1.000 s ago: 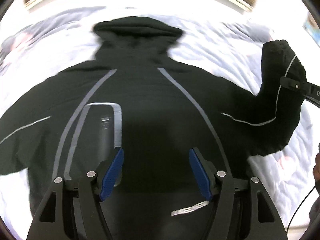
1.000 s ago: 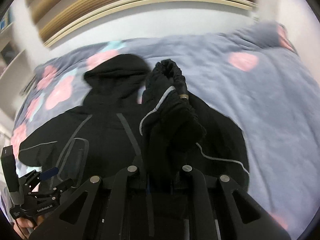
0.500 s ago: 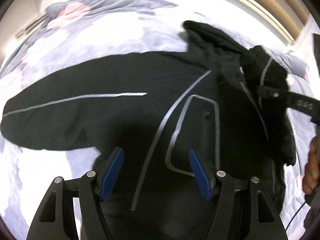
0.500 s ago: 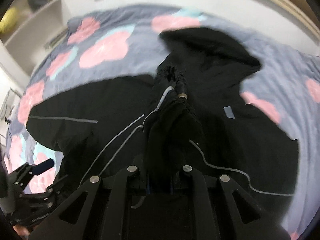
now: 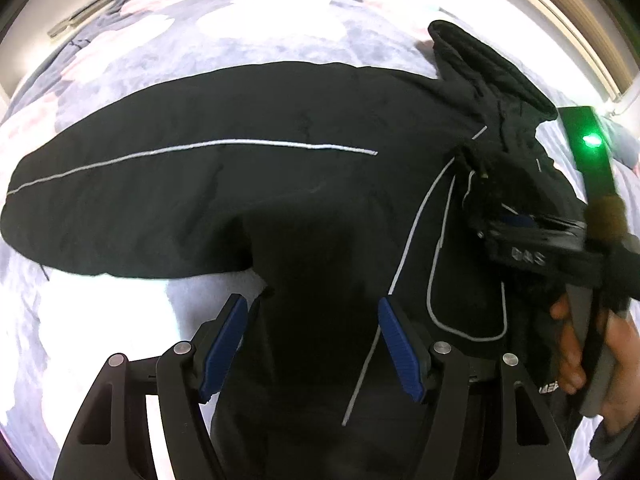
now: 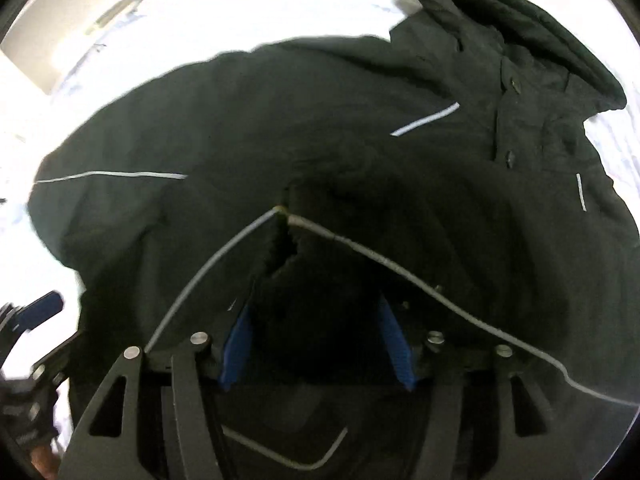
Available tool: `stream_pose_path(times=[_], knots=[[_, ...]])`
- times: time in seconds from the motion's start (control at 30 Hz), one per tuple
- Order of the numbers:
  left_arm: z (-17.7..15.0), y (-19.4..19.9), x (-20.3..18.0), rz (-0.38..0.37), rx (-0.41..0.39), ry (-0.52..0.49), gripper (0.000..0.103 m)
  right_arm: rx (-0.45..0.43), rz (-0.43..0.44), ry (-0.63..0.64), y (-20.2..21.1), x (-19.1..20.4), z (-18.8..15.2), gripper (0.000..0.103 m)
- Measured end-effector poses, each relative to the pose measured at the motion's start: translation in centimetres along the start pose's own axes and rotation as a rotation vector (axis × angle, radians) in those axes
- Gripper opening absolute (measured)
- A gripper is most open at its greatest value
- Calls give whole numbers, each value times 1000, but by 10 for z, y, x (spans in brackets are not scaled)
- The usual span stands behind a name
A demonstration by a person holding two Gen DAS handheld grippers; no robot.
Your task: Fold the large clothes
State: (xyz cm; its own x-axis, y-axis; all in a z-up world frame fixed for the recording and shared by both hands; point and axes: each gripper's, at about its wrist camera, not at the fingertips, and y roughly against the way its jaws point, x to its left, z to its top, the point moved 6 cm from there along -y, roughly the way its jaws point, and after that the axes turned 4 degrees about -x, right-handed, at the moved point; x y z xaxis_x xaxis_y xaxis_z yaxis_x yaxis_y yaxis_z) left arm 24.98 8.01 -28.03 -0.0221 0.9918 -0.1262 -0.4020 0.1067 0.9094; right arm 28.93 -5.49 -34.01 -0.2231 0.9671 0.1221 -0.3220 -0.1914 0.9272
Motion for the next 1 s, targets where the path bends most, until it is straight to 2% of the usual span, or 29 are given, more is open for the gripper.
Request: stream_pose_path(times=[0.13,0.2,0.27,0.37,0.4,0.5,0.57,0.7,0.77,0.8,0.83,0.9,1.0], knots=[[14,-2,-15,-30,-21,-22,70,-84,40,-54,50,-25,-12,62],[22,0,-25,-69,-35,-32,70,-116,22,-85,71,-45,-19,62],[29,0,-37,-116,-47,-42,70,-142,-31,-131,93,-75,-32,62],[44,-6,-62,-227,-53,-67,70,-149,-88,-211,113,-110,-49,62],[51,-11,-75,-290,-42,-74,70,-146,-109,-239,118,-125,-54,62],[64,-27,-101,-401,-5,-72,70,-141,-152,-319,127,-160,-72,62],[71,-39,-116,-421,19,-76,70,-138,-163,-356,130,-174,-79,62],[75,-71,-139,-408,92,-104,70,-133,-187,-399,135,-191,-96,62],[73,-80,-145,-413,106,-110,48,-130,-189,-410,137,-199,-100,62],[73,-84,-149,-409,119,-125,23,-129,-192,-414,138,-202,-103,62],[73,-87,-152,-390,119,-137,21,-131,-194,-417,139,-204,-105,62],[77,-80,-154,-404,86,-130,17,-140,-201,-420,145,-209,-106,62],[92,-37,-148,-452,-35,-97,16,-183,-220,-428,157,-218,-101,62]])
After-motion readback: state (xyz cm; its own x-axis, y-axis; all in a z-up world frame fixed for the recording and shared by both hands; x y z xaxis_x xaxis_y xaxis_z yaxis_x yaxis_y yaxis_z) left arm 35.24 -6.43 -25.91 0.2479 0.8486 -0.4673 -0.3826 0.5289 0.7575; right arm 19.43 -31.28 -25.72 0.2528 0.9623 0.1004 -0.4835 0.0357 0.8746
